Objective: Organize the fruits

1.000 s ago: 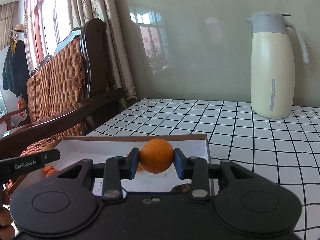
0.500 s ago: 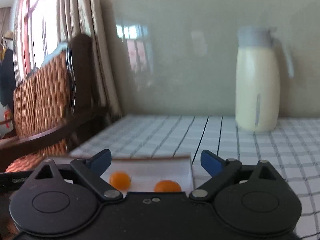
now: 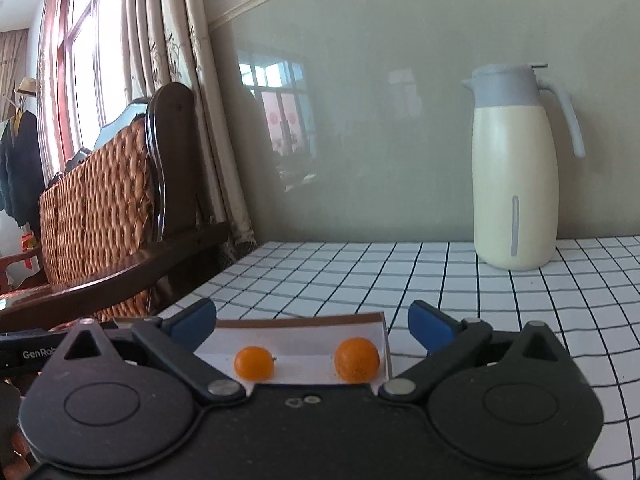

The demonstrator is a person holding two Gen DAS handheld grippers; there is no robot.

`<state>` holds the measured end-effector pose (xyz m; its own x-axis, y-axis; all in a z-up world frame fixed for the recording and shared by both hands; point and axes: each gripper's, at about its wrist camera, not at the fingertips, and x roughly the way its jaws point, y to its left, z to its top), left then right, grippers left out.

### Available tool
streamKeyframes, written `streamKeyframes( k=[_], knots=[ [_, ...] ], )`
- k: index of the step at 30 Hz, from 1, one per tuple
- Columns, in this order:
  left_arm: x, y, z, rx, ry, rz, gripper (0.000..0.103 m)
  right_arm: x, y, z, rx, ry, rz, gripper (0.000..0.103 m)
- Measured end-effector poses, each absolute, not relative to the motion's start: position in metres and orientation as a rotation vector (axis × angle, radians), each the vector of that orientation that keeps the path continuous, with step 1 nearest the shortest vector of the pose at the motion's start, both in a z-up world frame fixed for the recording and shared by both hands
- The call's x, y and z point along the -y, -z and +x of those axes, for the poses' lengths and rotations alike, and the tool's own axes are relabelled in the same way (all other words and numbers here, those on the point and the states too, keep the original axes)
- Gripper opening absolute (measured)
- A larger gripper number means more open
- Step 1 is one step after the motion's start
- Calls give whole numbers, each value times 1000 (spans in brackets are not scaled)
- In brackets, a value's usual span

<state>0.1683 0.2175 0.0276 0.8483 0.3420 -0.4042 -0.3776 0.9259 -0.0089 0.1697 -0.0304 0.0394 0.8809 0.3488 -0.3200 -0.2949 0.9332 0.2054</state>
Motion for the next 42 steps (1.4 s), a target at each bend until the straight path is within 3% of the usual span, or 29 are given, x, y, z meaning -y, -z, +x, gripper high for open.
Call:
streamKeyframes(
  k=[10,29,42],
  knots=[
    [-195,-47,120,-396,-393,-86,103,57,-51,126,-429,-352,182,97],
    [-130,-107,-75,-369,-307,-90,103,106,-112,-60,-375,-339,132,97],
    [-112,-112,-125,-366,-267,-60,103,116,-128,-92,-351,-348,164,97]
  ],
)
